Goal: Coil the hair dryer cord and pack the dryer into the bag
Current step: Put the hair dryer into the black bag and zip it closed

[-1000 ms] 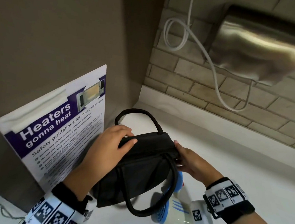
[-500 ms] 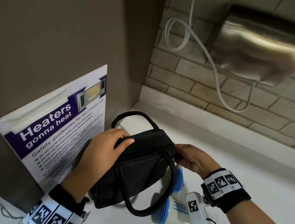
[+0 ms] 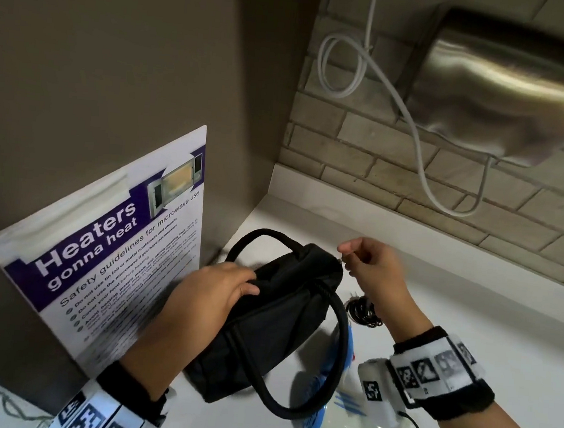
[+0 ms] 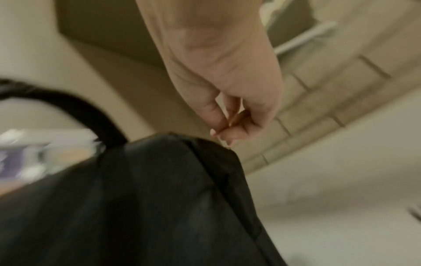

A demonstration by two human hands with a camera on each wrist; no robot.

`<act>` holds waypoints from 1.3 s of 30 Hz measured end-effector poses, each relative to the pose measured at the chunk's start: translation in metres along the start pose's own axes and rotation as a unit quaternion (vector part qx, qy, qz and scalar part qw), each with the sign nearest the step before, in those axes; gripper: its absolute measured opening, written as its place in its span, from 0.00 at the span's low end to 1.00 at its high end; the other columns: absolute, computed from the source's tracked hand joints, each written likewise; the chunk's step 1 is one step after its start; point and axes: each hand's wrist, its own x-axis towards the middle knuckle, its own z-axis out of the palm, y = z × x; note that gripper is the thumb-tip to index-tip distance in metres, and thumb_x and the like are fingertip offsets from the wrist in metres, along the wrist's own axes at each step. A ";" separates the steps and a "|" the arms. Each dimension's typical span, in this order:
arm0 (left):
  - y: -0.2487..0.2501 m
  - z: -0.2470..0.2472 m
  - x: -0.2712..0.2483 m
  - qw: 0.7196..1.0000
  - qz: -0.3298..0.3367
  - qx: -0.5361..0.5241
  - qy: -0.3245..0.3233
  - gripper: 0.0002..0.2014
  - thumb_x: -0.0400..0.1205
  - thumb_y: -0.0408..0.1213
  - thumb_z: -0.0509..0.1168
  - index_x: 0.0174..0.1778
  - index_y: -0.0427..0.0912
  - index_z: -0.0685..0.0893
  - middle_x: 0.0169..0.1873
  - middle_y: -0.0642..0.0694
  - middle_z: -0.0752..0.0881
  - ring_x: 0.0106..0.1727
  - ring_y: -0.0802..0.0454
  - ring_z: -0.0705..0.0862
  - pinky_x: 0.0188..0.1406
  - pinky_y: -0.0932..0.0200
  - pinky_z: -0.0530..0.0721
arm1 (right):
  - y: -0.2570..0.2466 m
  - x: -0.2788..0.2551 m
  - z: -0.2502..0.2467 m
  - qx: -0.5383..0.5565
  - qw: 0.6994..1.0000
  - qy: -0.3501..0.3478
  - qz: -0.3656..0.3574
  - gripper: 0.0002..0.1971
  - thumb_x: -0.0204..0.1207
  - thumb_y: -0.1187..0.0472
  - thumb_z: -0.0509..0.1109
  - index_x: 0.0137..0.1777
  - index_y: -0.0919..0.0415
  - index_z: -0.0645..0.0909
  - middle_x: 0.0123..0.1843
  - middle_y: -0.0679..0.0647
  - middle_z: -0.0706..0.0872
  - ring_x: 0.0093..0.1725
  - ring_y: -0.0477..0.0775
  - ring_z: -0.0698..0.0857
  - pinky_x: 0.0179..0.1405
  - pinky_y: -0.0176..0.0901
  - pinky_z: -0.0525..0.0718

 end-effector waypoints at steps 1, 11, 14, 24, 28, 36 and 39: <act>0.000 0.000 0.000 1.000 -0.004 0.002 0.029 0.06 0.81 0.36 0.66 0.49 0.49 0.88 0.40 0.63 0.84 0.38 0.74 0.80 0.39 0.78 0.73 | -0.006 -0.003 0.000 -0.028 0.998 0.011 -0.047 0.12 0.78 0.70 0.67 0.40 0.54 0.85 0.31 0.50 0.85 0.31 0.50 0.80 0.33 0.41 0.78; 0.010 -0.006 -0.001 0.989 0.010 0.046 0.142 0.07 0.82 0.44 0.64 0.51 0.49 0.86 0.32 0.48 0.87 0.31 0.48 0.87 0.31 0.54 0.86 | -0.039 -0.007 -0.012 0.022 0.997 -0.056 -0.039 0.15 0.79 0.75 0.63 0.37 0.57 0.82 0.31 0.54 0.82 0.29 0.47 0.78 0.33 0.36 0.77; 0.021 0.000 0.001 0.991 0.020 0.045 0.126 0.14 0.83 0.51 0.59 0.46 0.47 0.87 0.30 0.49 0.87 0.29 0.49 0.86 0.29 0.53 0.86 | -0.041 -0.012 0.001 -0.076 0.992 -0.011 -0.097 0.17 0.75 0.73 0.64 0.35 0.49 0.81 0.24 0.43 0.81 0.24 0.42 0.76 0.28 0.32 0.72; 0.034 0.003 0.010 0.987 -0.063 -0.060 0.134 0.09 0.81 0.43 0.66 0.47 0.44 0.90 0.26 0.48 0.87 0.26 0.54 0.83 0.28 0.73 0.75 | -0.054 -0.057 0.031 -0.088 0.965 -0.093 -0.231 0.09 0.73 0.69 0.69 0.39 0.53 0.84 0.35 0.43 0.85 0.37 0.43 0.84 0.42 0.42 0.82; 0.023 0.005 0.021 0.972 -0.082 -0.178 0.126 0.11 0.81 0.44 0.66 0.41 0.42 0.89 0.32 0.46 0.91 0.37 0.48 0.89 0.42 0.49 0.85 | -0.063 -0.089 0.042 -0.126 0.913 -0.167 -0.350 0.10 0.69 0.71 0.71 0.41 0.54 0.85 0.39 0.45 0.86 0.41 0.44 0.84 0.48 0.46 0.79; 0.016 0.003 0.025 0.987 -0.019 -0.114 0.108 0.15 0.82 0.47 0.63 0.41 0.39 0.87 0.29 0.45 0.89 0.34 0.49 0.88 0.36 0.49 0.83 | -0.055 -0.117 0.063 -0.224 0.826 -0.295 -0.426 0.06 0.75 0.64 0.64 0.47 0.56 0.81 0.39 0.47 0.85 0.39 0.49 0.81 0.47 0.47 0.72; 0.017 0.001 0.026 0.989 -0.009 -0.109 0.097 0.09 0.82 0.43 0.65 0.42 0.44 0.88 0.27 0.49 0.88 0.30 0.54 0.85 0.33 0.55 0.80 | -0.051 -0.111 0.062 -0.274 0.811 -0.273 -0.439 0.05 0.76 0.65 0.66 0.48 0.55 0.80 0.35 0.47 0.85 0.37 0.51 0.81 0.47 0.48 0.73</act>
